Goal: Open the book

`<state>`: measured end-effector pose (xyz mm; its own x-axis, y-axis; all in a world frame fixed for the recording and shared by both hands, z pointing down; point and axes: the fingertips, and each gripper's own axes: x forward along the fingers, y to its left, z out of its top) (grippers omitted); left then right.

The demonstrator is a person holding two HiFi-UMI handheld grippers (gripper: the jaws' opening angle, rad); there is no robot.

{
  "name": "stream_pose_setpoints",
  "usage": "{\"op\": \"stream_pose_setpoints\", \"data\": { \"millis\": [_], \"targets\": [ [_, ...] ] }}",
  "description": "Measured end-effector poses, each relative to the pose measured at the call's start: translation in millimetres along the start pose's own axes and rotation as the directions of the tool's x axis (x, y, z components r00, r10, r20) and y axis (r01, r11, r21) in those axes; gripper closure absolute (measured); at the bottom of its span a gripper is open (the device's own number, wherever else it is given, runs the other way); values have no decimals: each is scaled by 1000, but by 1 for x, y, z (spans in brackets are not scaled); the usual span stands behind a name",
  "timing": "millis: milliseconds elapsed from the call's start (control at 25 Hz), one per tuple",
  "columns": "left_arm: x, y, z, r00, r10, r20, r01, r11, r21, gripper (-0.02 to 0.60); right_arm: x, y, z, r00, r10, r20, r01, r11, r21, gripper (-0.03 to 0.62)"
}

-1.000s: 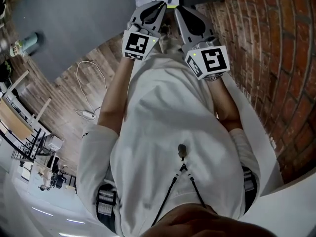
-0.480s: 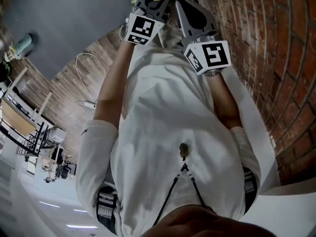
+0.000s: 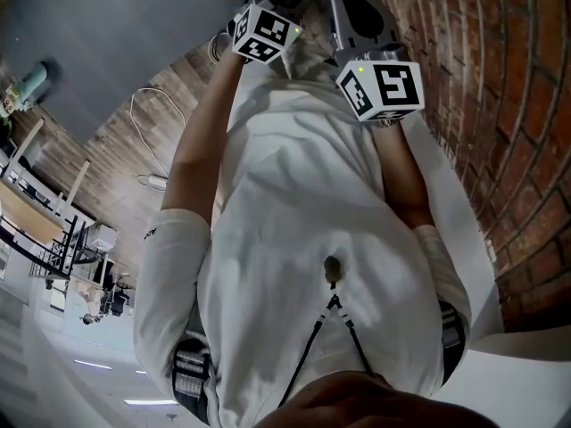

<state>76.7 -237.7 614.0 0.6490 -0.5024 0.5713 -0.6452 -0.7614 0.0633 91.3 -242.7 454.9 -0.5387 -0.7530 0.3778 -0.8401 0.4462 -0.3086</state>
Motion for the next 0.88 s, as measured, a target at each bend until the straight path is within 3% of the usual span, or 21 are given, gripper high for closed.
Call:
{"op": "stream_pose_setpoints", "data": {
  "millis": [240, 520, 680, 880],
  "targets": [
    [21, -9, -28, 994, 4, -109, 11, 992, 129, 400, 0, -5, -5, 1000, -9, -8, 9, 1000, 5, 556],
    [35, -15, -36, 987, 35, -155, 7, 964, 265, 397, -1, -8, -12, 1000, -11, -23, 11, 1000, 12, 556],
    [35, -14, -36, 987, 42, -155, 2, 962, 274, 396, -3, -11, -14, 1000, -20, -23, 20, 1000, 16, 556],
    [33, -13, -35, 989, 41, -143, -8, 974, 226, 399, -6, -13, -14, 999, -29, -16, 29, 999, 18, 556]
  ]
}}
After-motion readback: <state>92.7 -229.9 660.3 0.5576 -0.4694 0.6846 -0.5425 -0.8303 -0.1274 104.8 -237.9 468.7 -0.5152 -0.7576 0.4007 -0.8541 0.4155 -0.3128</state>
